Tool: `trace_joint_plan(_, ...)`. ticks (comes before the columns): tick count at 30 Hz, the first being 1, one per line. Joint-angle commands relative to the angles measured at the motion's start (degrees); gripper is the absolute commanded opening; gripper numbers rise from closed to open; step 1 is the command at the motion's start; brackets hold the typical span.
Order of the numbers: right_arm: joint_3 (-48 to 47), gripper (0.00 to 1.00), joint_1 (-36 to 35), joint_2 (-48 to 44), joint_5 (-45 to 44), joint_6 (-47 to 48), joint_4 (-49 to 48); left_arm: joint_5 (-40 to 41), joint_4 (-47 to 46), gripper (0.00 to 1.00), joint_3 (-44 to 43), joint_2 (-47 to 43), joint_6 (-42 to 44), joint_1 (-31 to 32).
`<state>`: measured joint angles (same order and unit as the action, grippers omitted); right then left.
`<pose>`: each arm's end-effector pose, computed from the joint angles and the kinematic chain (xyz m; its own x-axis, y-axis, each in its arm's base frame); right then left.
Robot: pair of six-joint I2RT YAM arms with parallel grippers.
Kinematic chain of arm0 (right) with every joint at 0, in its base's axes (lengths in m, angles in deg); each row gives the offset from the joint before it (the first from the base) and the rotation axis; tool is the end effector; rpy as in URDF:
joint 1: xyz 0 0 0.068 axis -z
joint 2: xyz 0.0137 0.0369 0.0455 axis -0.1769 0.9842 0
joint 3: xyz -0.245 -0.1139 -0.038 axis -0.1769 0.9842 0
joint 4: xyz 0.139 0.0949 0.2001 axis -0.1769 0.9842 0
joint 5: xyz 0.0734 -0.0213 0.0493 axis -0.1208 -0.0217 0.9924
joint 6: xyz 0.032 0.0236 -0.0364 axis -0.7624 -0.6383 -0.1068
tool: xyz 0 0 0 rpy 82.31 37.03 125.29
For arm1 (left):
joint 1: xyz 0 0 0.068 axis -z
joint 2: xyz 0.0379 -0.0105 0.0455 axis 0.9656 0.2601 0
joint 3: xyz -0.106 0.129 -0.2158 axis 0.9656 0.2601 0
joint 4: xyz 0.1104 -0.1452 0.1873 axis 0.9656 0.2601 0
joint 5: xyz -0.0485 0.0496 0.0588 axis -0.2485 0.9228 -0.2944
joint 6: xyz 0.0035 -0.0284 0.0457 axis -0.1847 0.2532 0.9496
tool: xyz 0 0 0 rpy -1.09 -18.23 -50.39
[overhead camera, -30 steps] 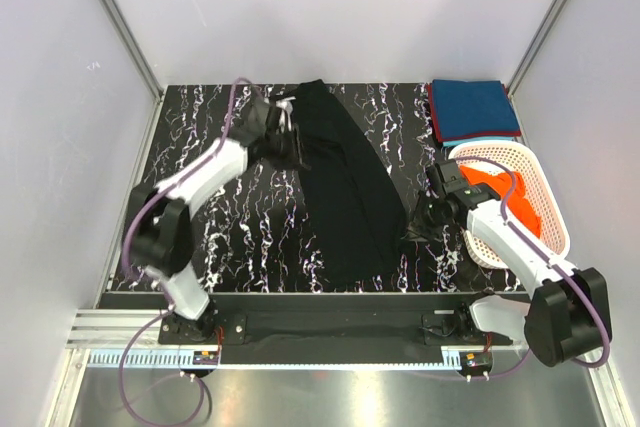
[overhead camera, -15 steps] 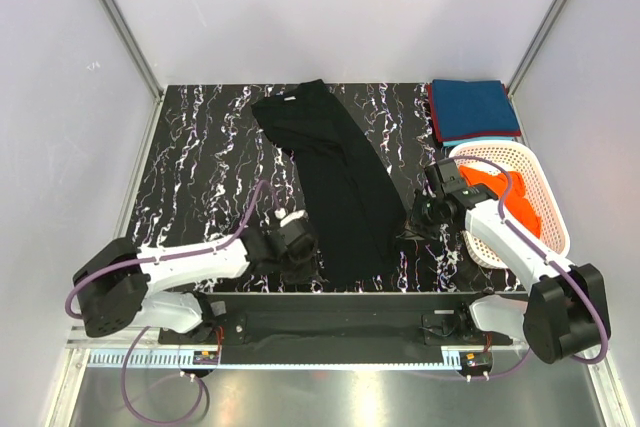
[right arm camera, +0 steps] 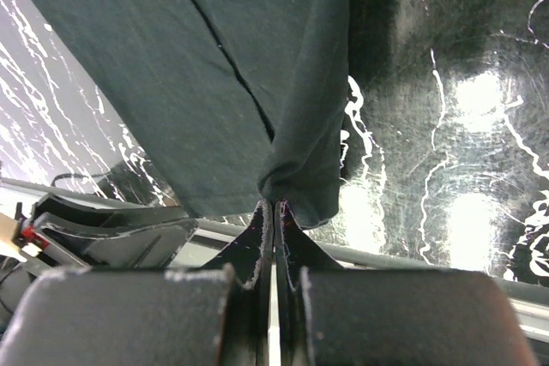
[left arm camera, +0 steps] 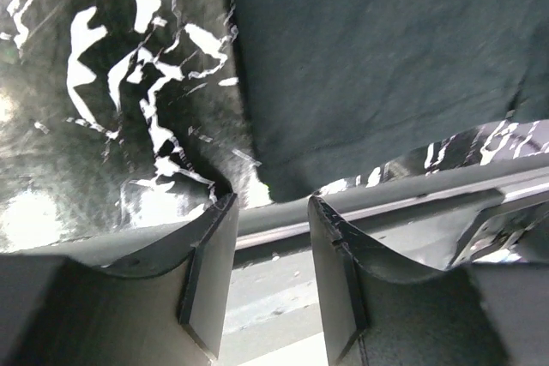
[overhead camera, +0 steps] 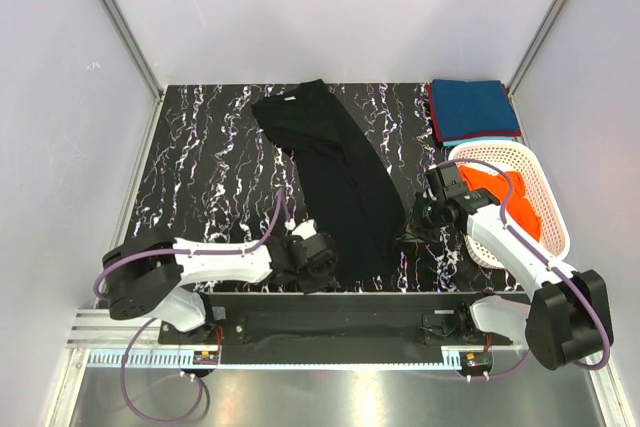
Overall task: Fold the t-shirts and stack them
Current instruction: Fold the tshirt
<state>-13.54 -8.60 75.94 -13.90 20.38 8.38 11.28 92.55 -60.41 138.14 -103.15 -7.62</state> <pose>0.2015 0.0787 0.2172 -0.9360 0.2770 -0.2171 0.1538 0.8769 0.4554 0.1021 -0.2365 0.1528 -0.9515 -0.2665 -0.1540 -0.1780 0.8846 -0.4311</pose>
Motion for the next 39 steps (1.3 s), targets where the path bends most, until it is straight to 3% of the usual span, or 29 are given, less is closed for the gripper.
trace_joint_plan(1, 0.6, 0.00, 0.2, -1.3, 0.7, 0.4, -1.3, 3.2, -1.4, 0.43, -1.4, 1.2, -2.8, 0.2)
trace_joint_plan(10, 0.7, 0.00, 0.2, -1.1, 0.3, 0.5, -1.8, 7.7, -0.6, 0.39, 0.7, -2.4, -6.4, 0.3)
trace_joint_plan(24, 1.2, 0.00, 0.1, -1.3, 0.1, 0.4, -2.0, 6.4, 1.7, 0.33, -3.5, 2.9, -5.4, 0.5)
trace_joint_plan(27, 1.5, 0.00, 0.2, -1.6, 0.3, 0.3, -2.0, 6.3, 2.2, 0.26, -4.6, 3.6, -4.3, 0.6)
trace_joint_plan(33, 1.6, 0.00, 0.2, -2.8, 0.9, -0.2, -2.0, 6.2, 2.7, 0.01, -4.9, 3.4, -3.2, 0.8)
trace_joint_plan(39, 1.6, 0.00, 0.1, -5.6, 4.5, -1.1, -1.8, 9.9, 11.2, 0.00, -7.8, -3.2, 0.7, 1.5)
